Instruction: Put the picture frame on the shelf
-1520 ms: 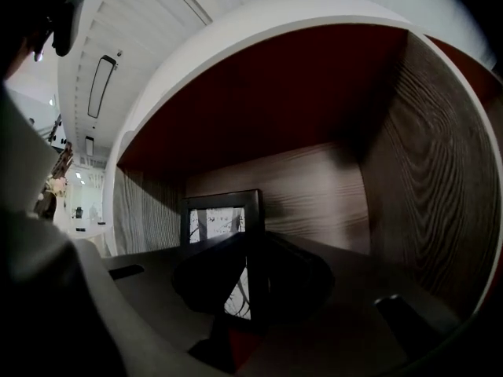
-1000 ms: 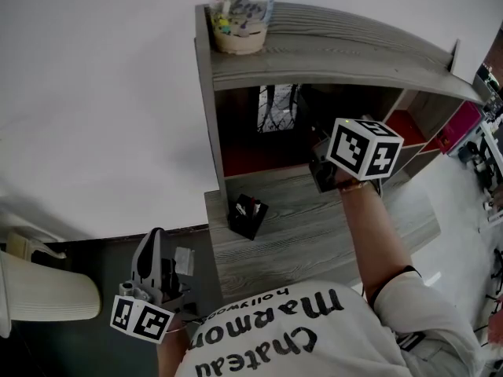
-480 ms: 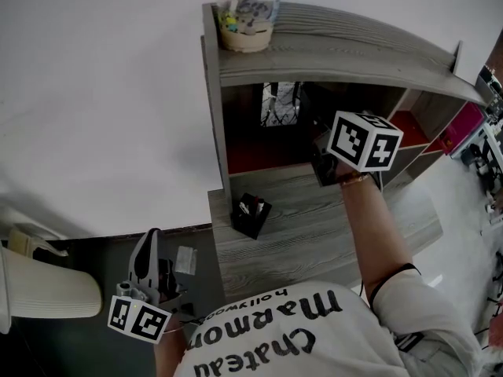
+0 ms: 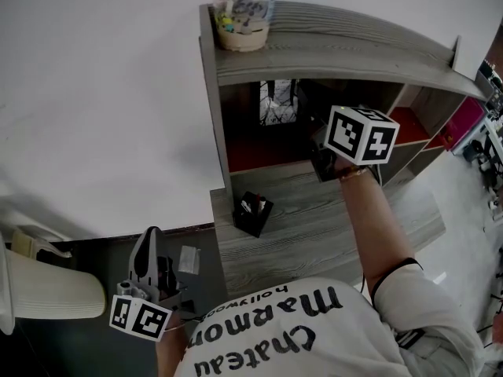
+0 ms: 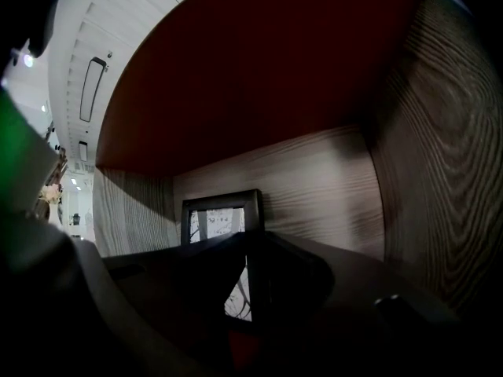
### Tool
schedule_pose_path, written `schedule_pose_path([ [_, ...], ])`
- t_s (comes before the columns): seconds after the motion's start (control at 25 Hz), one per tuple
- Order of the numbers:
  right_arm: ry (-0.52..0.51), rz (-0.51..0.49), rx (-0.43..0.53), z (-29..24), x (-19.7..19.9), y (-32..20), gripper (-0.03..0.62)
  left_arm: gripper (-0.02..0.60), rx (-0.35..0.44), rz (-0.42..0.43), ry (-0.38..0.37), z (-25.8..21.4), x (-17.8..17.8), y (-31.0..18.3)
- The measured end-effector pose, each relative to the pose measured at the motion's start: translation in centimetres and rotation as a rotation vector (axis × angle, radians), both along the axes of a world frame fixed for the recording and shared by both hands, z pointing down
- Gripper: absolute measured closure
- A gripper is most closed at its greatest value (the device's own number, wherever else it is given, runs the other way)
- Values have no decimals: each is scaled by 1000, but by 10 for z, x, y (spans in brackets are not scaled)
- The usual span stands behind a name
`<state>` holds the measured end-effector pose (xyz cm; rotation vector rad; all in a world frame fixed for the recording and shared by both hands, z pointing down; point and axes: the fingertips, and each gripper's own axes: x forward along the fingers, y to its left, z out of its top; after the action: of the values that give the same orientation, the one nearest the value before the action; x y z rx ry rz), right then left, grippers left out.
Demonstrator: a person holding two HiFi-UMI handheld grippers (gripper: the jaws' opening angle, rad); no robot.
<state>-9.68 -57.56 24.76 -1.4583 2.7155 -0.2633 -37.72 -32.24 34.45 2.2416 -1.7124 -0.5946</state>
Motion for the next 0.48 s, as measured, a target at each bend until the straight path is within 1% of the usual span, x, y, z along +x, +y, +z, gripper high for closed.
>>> schedule_pose_path([
  [0.12,11,6,9,-1,0,0,517,565,-2,-9,4,2,-2,2],
  [0.48,2,15,5,1,1,1,517,565,-1,2,16,6,3,4],
])
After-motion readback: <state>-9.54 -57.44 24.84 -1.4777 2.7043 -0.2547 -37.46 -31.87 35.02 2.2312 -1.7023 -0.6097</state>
